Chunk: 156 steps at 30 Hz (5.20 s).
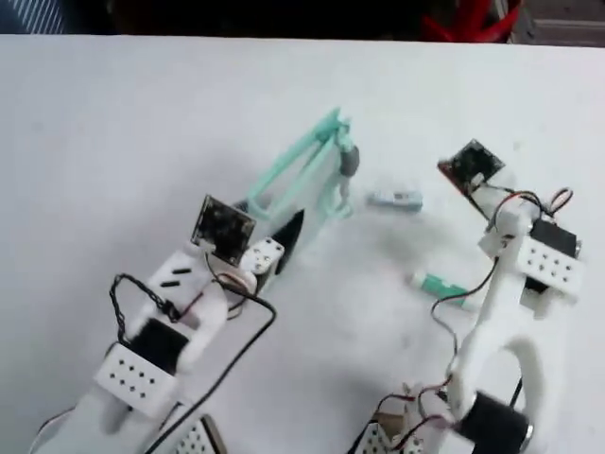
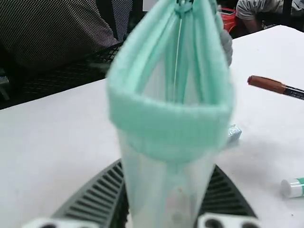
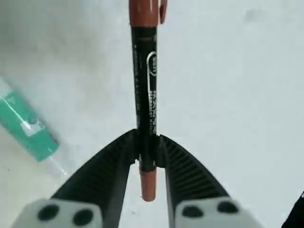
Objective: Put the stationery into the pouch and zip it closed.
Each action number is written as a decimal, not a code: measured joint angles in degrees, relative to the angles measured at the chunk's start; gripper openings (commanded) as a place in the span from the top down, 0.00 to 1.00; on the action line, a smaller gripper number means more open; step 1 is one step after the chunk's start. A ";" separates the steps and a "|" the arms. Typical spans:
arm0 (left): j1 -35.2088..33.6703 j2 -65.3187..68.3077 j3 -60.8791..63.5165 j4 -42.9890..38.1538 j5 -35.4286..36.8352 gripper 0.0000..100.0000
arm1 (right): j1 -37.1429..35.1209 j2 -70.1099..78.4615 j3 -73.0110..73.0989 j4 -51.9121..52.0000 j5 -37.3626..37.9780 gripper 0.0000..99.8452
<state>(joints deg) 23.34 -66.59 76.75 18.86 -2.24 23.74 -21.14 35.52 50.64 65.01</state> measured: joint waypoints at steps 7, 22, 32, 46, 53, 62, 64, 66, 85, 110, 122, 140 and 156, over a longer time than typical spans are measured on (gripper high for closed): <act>0.00 0.00 0.00 0.00 0.00 0.82 | -11.43 -15.65 -7.47 5.36 -28.75 0.98; 0.00 0.00 0.00 0.00 0.00 0.82 | -53.54 -20.92 -34.11 8.35 -62.86 0.98; 0.00 0.00 0.00 0.00 0.00 0.82 | -55.65 -19.16 -19.87 0.09 -63.30 0.98; 0.09 0.00 0.00 0.00 0.00 0.82 | -54.68 -30.59 -7.65 -0.09 -63.38 0.98; 0.09 0.00 0.00 0.00 0.00 0.82 | -54.68 -31.30 -7.65 5.45 -59.08 0.78; 0.09 0.00 0.09 0.00 0.00 0.82 | -53.19 -32.09 -12.22 12.92 -58.37 0.79; 0.00 0.00 0.09 0.00 0.00 0.82 | -50.29 -32.18 -15.74 16.70 -58.37 0.79; 0.00 0.00 0.09 0.00 0.00 0.82 | -46.07 -32.35 -18.29 19.87 -58.29 0.79; 0.00 0.00 0.09 0.00 0.00 0.82 | -9.41 -32.62 35.25 -11.43 -34.29 0.79; -0.70 -0.18 -0.18 3.69 -0.09 0.82 | -10.81 -48.88 61.01 -23.47 -33.76 0.79; -0.70 -0.18 -0.18 3.78 -0.09 0.82 | -10.81 -49.23 61.01 -23.21 -33.67 0.79; 0.09 -0.18 0.00 3.78 -0.09 0.82 | -10.81 -49.23 61.01 -23.21 -33.67 0.79; -0.53 -0.18 0.00 3.78 -0.09 0.82 | -10.81 -49.23 61.01 -23.21 -33.67 0.79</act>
<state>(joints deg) 22.81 -66.77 76.75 22.64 -2.33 12.92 -70.37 96.53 27.43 31.34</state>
